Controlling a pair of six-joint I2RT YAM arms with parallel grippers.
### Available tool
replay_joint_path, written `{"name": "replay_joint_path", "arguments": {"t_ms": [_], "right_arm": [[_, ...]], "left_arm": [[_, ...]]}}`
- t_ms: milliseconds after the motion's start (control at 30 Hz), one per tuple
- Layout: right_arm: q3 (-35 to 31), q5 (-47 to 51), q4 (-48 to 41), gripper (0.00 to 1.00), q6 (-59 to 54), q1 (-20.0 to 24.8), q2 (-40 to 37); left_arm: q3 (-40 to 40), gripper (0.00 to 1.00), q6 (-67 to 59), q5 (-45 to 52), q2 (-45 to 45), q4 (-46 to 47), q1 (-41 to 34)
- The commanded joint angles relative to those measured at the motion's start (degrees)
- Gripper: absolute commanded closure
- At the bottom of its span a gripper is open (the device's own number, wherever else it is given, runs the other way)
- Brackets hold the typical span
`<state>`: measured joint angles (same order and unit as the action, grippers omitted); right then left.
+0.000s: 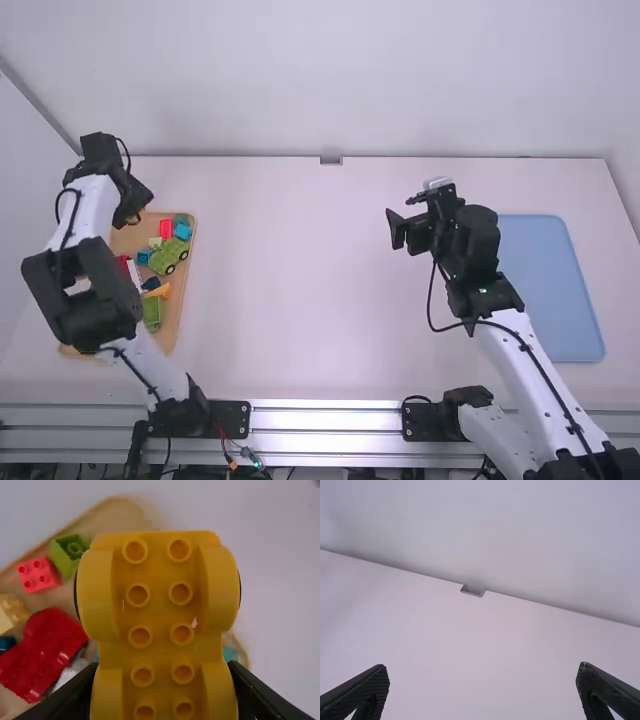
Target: Assemble lego blocks to make yellow taxi
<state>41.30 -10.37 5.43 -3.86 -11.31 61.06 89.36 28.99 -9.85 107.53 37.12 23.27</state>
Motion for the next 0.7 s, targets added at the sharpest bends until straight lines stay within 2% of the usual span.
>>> {"name": "replay_joint_path", "arguments": {"t_ms": [0,100,133,200,300,333,400,433,567,667], "right_arm": [[2.1,-0.3,0.1,0.02,1.1,-0.4,0.0],[2.1,-0.4,0.1,0.01,1.1,-0.4,0.0],[2.1,-0.4,0.1,0.02,1.1,-0.4,0.0],[2.1,-0.4,0.1,0.02,1.2,-0.4,0.0],[2.1,-0.3,0.1,0.01,2.7,-0.3,0.0],[2.1,-0.3,0.1,0.02,3.5,-0.3,0.0],[2.1,-0.3,0.0,0.02,3.8,-0.3,0.0],[2.1,-0.3,-0.1,0.01,3.8,-0.3,0.0],[2.1,-0.3,-1.0,0.01,3.9,-0.1,-0.2],[2.1,-0.3,-2.7,0.01,4.0,0.6,-1.2]], "left_arm": [[-7.4,0.87,-12.7,5.3,-8.2,-2.9,-3.6],[-15.1,0.74,-30.9,19.7,-15.4,-2.9,-10.5],[-15.5,0.74,-32.4,21.0,-15.8,-2.4,-11.2],[-17.2,0.76,-41.5,26.9,-17.5,2.3,-17.3],[-17.5,0.83,-44.2,26.6,-17.3,5.9,-24.7],[-17.9,0.87,-45.8,25.4,-16.9,7.0,-29.5],[-18.2,0.89,-47.6,25.0,-16.5,7.2,-32.2],[-18.9,0.91,-53.4,24.8,-14.9,7.2,-37.6],[-21.3,0.91,-67.7,24.5,-11.2,6.7,-48.0],[-22.9,0.9,-70.9,21.0,-9.1,3.5,-52.9]]}}
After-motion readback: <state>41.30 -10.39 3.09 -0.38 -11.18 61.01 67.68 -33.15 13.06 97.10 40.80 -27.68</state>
